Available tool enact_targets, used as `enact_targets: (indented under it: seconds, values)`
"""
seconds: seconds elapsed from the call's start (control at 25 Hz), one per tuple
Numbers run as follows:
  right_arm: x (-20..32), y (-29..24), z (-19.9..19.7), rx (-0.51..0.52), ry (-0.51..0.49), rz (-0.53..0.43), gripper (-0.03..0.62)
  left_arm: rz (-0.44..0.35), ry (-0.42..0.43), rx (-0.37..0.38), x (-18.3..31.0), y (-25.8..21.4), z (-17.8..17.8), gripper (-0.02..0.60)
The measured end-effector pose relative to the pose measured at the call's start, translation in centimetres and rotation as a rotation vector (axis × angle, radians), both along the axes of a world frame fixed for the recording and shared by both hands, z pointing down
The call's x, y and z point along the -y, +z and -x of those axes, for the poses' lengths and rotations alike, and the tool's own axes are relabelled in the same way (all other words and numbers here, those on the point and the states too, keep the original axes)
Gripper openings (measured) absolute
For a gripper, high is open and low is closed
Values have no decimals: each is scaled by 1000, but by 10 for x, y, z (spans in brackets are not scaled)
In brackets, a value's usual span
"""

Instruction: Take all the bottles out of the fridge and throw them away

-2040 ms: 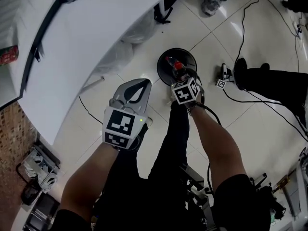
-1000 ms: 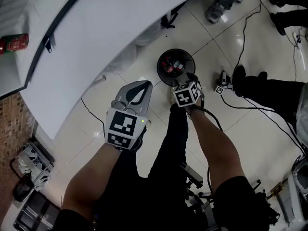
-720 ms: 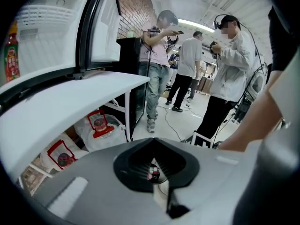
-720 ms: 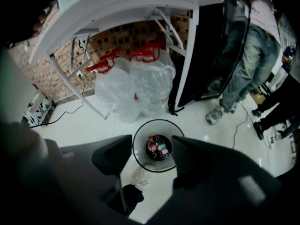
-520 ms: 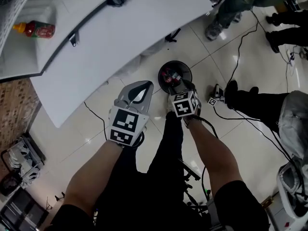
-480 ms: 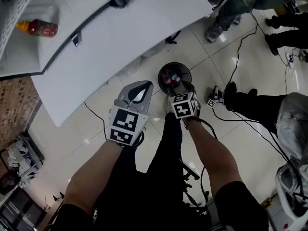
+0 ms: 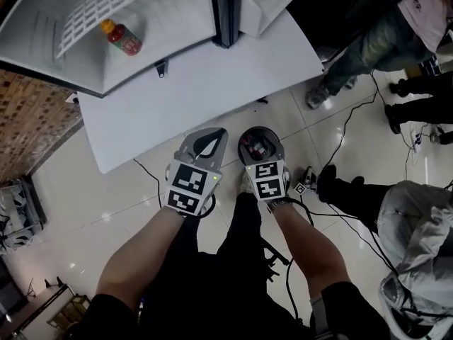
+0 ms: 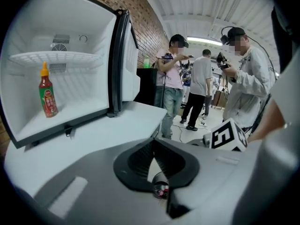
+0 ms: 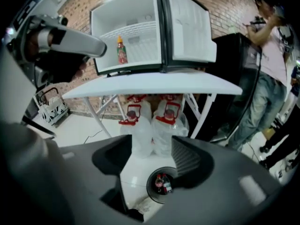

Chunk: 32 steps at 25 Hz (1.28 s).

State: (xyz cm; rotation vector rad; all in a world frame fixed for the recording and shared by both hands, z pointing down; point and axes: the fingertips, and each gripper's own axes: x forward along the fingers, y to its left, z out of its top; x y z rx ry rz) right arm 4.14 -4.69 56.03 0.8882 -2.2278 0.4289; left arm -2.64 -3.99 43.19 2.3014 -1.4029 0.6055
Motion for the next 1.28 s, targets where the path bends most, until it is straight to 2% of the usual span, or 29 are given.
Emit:
enact_targets:
  seconds: [0.32, 0.68, 1.0, 1.28]
  values:
    - [8, -90, 67, 111, -134, -117, 268, -67, -146, 9, 1, -43, 61, 3]
    - [25, -152, 166, 170, -313, -234, 268, -121, -345, 23, -21, -73, 141, 3]
    - [48, -184, 244, 198, -380, -285, 268, -161, -458, 31, -33, -94, 191, 3]
    - [65, -198, 291, 192, -407, -302, 268, -174, -515, 29, -36, -102, 220, 3]
